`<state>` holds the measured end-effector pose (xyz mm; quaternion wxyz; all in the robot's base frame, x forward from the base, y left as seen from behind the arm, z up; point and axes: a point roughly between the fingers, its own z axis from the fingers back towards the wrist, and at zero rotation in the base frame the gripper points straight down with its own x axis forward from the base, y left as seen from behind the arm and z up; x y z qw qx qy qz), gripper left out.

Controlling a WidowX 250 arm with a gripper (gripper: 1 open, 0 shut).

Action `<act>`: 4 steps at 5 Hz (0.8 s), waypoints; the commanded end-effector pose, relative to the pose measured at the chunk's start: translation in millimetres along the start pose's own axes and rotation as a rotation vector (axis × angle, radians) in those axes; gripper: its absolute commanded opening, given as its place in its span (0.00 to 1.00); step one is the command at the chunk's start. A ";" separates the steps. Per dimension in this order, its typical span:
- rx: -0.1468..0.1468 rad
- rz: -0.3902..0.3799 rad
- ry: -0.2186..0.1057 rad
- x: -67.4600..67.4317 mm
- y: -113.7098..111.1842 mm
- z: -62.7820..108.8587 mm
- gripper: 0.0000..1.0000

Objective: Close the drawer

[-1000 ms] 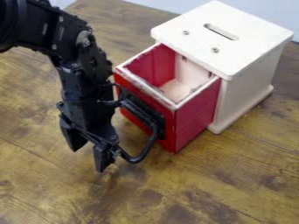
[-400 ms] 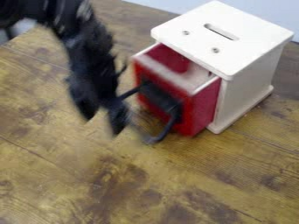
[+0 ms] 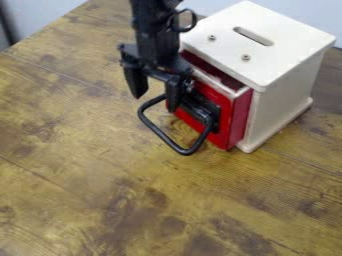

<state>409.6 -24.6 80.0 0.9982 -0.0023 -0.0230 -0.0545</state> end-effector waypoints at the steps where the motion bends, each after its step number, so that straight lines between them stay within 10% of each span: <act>1: 0.021 0.041 -0.127 12.5 -16.4 2.7 1.00; 4: -0.004 0.068 -0.117 9.5 -19.3 -8.2 1.00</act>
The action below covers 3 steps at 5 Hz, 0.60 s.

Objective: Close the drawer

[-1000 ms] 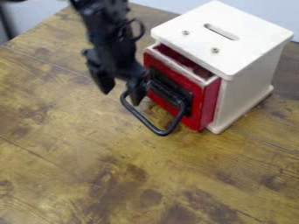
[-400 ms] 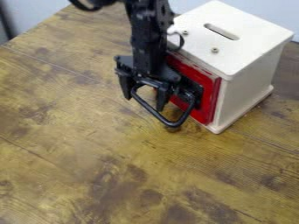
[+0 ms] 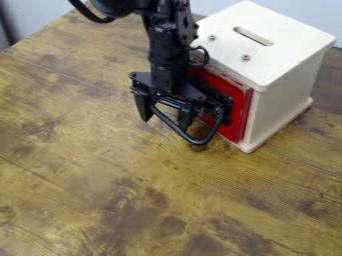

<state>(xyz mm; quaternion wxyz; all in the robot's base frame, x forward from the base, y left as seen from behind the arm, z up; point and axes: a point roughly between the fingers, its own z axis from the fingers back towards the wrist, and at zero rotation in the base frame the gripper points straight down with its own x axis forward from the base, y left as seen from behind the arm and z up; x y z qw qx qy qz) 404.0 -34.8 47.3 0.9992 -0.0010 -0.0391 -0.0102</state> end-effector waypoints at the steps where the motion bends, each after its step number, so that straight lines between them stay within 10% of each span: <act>1: -0.005 0.036 -0.106 19.9 2.4 21.4 1.00; 3: 0.005 0.059 -0.111 14.3 25.5 41.0 1.00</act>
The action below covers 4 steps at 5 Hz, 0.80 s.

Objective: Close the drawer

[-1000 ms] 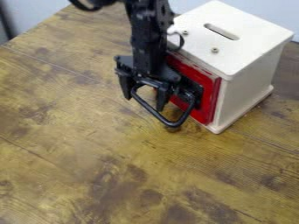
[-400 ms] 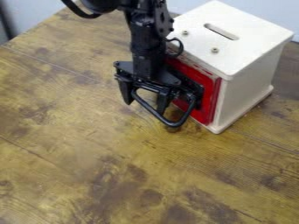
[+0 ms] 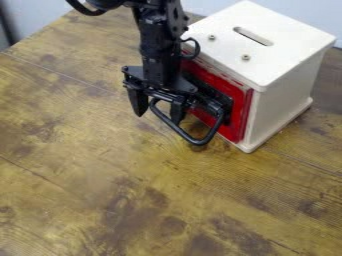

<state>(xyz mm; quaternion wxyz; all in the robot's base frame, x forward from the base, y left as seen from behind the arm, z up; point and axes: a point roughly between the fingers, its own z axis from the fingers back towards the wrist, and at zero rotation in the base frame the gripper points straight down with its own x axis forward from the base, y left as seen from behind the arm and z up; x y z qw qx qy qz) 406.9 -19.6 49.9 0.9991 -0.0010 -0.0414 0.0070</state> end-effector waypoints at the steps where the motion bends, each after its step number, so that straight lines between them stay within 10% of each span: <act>1: 0.007 0.052 -0.123 7.4 16.9 48.7 1.00; 4: 0.011 0.107 -0.109 8.9 1.4 61.2 1.00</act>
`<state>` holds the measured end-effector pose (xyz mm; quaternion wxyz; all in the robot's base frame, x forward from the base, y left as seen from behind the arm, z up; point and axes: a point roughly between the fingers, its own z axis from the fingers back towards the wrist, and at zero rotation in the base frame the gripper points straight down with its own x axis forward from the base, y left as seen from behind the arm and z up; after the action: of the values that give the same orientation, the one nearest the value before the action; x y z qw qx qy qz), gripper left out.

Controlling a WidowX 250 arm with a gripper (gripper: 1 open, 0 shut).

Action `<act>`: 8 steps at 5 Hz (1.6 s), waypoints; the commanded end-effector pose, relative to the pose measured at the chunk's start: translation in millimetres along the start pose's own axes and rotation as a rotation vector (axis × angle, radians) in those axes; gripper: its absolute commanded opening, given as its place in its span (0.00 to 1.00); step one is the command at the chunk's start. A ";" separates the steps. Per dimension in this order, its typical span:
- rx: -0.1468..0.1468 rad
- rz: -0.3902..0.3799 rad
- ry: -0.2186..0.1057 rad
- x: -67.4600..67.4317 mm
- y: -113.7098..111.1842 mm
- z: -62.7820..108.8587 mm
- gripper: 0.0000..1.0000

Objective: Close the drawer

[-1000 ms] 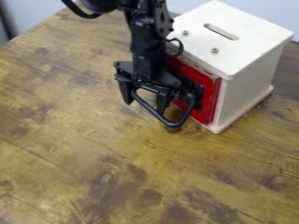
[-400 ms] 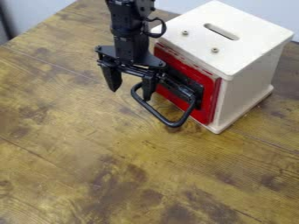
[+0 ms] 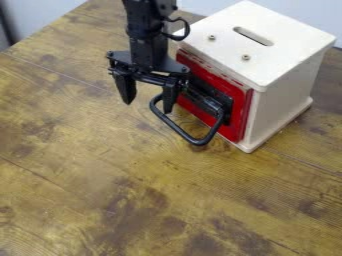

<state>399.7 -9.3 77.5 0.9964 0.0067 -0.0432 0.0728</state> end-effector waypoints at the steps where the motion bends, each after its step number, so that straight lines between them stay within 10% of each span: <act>1: -0.024 -0.010 -0.116 14.1 -13.3 38.2 1.00; 8: -0.040 -0.188 -0.143 21.4 8.6 59.2 1.00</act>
<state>405.4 -4.7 91.3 0.9985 -0.0042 -0.0491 -0.0236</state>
